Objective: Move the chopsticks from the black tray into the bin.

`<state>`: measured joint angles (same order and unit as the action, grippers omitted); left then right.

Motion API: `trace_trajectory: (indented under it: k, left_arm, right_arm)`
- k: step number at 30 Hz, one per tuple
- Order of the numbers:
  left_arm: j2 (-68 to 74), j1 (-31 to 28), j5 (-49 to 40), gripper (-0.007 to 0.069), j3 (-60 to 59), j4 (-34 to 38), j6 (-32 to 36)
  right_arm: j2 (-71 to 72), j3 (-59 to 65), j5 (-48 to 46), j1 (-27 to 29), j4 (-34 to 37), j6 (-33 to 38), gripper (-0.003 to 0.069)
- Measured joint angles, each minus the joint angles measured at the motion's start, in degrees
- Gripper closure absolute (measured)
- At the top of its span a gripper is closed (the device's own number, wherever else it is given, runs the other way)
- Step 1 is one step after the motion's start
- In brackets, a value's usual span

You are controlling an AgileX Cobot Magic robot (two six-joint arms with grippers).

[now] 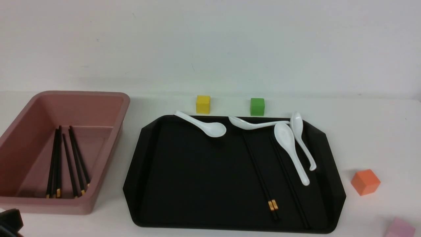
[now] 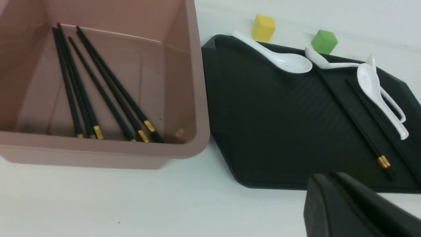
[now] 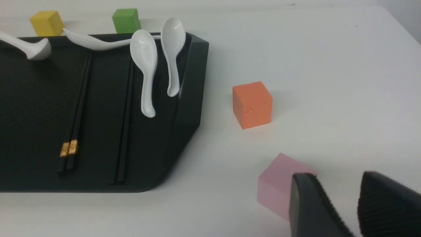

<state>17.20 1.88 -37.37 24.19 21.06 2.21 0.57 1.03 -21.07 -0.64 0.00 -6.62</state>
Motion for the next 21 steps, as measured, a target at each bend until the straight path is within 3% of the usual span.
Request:
trace_trajectory:
  k: [11, 21]
  left_arm:
    - [-16.0, 0.0, 8.7, 0.0635, -17.5, -7.0, -5.5]
    - [-17.9, 0.2, 12.7, 0.0627, -25.5, -10.1, -9.1]
  right_arm:
    - [0.0, 0.0, 0.0, 0.0, 0.0, 0.0, 0.0417]
    - [0.0, 0.0, 0.0, 0.0, 0.0, 0.0, 0.0417]
